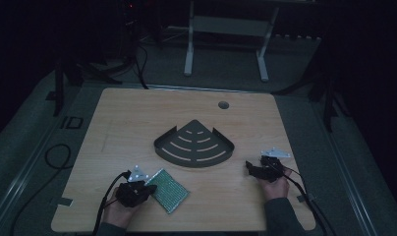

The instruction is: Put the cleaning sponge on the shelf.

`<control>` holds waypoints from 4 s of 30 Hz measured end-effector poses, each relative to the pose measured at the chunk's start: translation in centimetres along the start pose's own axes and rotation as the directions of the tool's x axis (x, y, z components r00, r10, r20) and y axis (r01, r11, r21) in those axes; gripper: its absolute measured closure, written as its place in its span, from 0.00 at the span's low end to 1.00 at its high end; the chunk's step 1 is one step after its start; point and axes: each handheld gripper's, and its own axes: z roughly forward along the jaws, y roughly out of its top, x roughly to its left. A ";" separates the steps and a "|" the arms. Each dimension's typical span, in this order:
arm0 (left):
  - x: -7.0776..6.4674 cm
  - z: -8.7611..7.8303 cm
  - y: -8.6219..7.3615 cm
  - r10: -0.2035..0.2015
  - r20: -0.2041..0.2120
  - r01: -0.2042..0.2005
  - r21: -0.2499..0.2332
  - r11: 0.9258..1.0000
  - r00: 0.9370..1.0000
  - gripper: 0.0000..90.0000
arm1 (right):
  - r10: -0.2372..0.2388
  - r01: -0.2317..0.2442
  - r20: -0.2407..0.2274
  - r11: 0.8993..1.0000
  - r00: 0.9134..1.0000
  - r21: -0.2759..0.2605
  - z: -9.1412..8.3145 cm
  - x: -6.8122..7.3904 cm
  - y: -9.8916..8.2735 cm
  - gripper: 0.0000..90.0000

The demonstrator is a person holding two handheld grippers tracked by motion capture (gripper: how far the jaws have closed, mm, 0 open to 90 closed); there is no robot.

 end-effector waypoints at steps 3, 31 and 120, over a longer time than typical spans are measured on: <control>0.2 0.0 0.1 -0.004 -0.014 0.004 0.000 1.000 1.000 1.00 | 0.000 0.000 0.000 1.000 1.000 0.000 0.0 0.0 0.0 0.29; 7.3 0.3 2.7 -0.091 -0.184 0.094 0.009 0.996 0.979 1.00 | -0.001 0.001 -0.001 1.000 1.000 0.000 0.0 0.0 0.0 0.29; 13.6 1.0 6.8 -0.078 0.102 0.029 0.410 0.912 0.992 0.84 | -0.001 0.001 0.000 1.000 1.000 -0.001 0.0 0.0 0.0 0.29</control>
